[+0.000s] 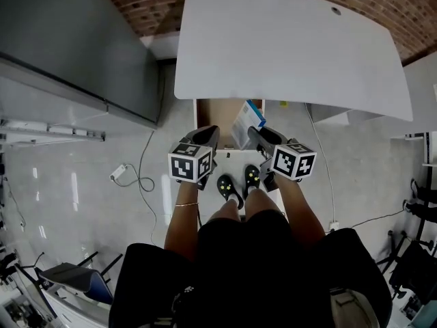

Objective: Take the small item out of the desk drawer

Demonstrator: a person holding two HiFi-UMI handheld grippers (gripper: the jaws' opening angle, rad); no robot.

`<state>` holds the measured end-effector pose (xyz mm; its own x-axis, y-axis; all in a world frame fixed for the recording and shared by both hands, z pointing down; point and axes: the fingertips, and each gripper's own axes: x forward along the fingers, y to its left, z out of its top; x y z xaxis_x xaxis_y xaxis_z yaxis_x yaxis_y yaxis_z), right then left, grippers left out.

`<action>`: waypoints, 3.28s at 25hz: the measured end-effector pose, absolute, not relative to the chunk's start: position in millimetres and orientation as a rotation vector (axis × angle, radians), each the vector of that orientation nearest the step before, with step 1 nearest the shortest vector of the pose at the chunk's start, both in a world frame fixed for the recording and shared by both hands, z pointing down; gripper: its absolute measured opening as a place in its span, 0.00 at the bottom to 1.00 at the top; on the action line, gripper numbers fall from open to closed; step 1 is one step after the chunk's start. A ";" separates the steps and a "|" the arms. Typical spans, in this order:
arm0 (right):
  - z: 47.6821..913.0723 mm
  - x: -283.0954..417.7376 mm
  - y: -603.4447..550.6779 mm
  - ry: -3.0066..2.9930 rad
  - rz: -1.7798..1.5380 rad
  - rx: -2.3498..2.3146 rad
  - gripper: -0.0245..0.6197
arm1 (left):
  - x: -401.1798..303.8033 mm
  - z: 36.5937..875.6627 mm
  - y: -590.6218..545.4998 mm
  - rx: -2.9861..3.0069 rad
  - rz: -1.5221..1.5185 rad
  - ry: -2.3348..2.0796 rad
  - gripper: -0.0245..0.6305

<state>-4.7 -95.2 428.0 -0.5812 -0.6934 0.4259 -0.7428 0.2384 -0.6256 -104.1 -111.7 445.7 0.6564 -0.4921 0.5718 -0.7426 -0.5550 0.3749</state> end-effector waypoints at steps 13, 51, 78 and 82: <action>367.5 5.3 -82.1 -2.522 1.133 1.428 0.20 | -94.0 382.6 -116.5 2.381 0.463 -0.983 0.04; 247.9 10.9 -52.9 -2.731 0.762 1.460 0.20 | -113.1 263.1 -99.4 2.622 0.289 -1.128 0.04; 245.8 6.9 -52.3 -2.763 0.840 1.433 0.20 | -114.4 262.2 -101.3 2.615 0.287 -1.134 0.04; 245.7 5.9 -52.3 -2.765 0.846 1.428 0.20 | -114.3 261.7 -101.3 2.614 0.284 -1.135 0.04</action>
<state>5.9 -52.3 245.7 -0.6050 -0.7799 0.1606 -0.7362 0.4710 -0.4860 -114.3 -101.3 261.7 0.6725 -0.6825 0.2863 -0.7369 -0.6535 0.1731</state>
